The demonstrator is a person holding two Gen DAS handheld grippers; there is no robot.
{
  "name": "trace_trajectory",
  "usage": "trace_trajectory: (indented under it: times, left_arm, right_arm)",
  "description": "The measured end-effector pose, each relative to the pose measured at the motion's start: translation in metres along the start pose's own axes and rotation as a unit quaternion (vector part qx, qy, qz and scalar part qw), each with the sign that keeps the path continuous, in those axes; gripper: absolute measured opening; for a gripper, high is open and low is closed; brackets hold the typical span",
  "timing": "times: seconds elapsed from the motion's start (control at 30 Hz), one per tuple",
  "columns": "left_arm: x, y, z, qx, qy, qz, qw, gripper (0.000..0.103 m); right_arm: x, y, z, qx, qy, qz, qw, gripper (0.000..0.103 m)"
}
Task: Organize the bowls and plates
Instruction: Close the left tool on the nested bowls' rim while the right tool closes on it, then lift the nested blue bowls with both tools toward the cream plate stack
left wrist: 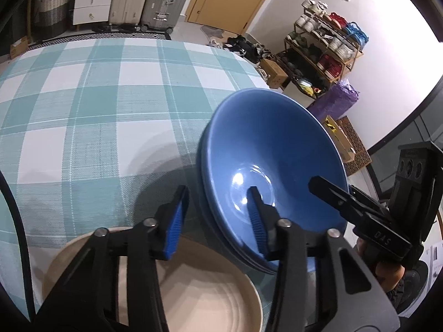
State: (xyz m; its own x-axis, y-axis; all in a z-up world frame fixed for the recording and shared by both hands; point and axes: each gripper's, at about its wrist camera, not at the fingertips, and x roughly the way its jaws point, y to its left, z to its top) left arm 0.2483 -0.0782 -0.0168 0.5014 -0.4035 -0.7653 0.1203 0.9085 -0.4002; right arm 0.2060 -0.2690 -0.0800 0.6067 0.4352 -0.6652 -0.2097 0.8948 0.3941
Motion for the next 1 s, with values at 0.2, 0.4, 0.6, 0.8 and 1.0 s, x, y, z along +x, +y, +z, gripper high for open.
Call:
trace_trajectory:
  times: [0.2,0.4,0.6,0.8,1.0]
  left_arm:
    - [-0.0018,-0.0026,-0.0005,0.005,-0.002,0.002,1.0,0.029]
    - [-0.0043,-0.0043,-0.0007,0.013,-0.006,0.008,0.9999,0.028]
    - [-0.005,-0.005,-0.0018,0.018,-0.007,0.011,0.9998,0.028]
    - [-0.0058,-0.0068,-0.0036,0.023,-0.007,0.018,0.9996,0.028]
    - [-0.0062,-0.0077,-0.0041,0.024,-0.008,0.022,0.9994,0.028]
  right_arm:
    - [0.0003,0.0022,-0.0001,-0.006,-0.002,-0.006,1.0,0.043]
    - [-0.0008,0.002,-0.0017,-0.009,-0.004,-0.014,1.0,0.038]
    - [-0.0004,0.0033,-0.0017,-0.01,-0.004,-0.017,1.0,0.038]
    - [-0.0006,0.0036,-0.0017,-0.01,-0.004,-0.019,1.0,0.038]
    - [-0.0012,0.0043,-0.0015,-0.012,-0.004,-0.02,1.0,0.038]
